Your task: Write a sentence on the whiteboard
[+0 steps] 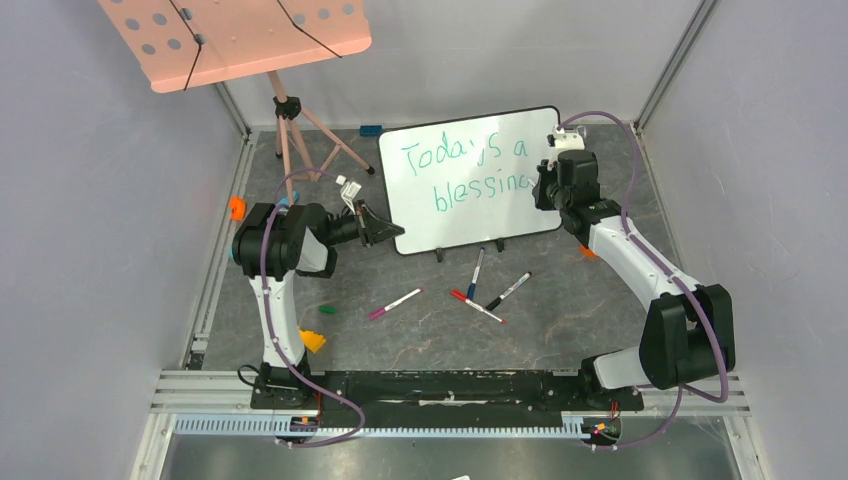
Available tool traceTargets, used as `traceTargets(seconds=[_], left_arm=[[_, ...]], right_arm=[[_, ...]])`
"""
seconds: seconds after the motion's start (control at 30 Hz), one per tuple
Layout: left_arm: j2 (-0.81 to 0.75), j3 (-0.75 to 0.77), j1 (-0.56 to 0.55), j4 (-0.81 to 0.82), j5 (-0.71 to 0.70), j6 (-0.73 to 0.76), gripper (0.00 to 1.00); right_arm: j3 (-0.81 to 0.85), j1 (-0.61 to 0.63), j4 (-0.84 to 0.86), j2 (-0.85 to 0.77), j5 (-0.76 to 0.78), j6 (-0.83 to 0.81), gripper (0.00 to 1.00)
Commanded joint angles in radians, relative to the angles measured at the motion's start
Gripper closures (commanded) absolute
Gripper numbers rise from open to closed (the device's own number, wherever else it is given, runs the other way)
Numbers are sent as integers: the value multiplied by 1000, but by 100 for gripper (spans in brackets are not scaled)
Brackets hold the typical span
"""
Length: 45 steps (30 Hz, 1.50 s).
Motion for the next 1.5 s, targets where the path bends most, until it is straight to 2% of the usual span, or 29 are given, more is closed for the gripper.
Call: traceTargets(seconds=[0.0,0.57,0.7,0.93,1.2,1.27,1.33,1.4,1.47], left_arm=[[16,17,-2,82,9,50,98],[16,19,-1,82,9,48,98],[17,19,-1,82,9,47,98],[16,19,-1,82,9,48,98],[14,17,-1,82,11,52,98],[11,13,-1,82,11,57,93],[9,10,-2,82,6,59,83],[6,8,-2,82,10,64,68],[8,8,-1,82,11,63,62]], right_arm=[[26,-6,22,1,-4,1,100],[-149,-5,34,-54,-79,3,100],[-167,-4,63,-58,-155,13,100],[-154,-2,116,-62,-234,45,100],[-74,-2,94,-117,-271,52,100],[-73,-4,85,-167,-268,51,100],[-79,-4,79,-219,-246,49,100],[-89,-5,73,-259,-222,47,100],[-100,-5,66,-291,-184,44,100]])
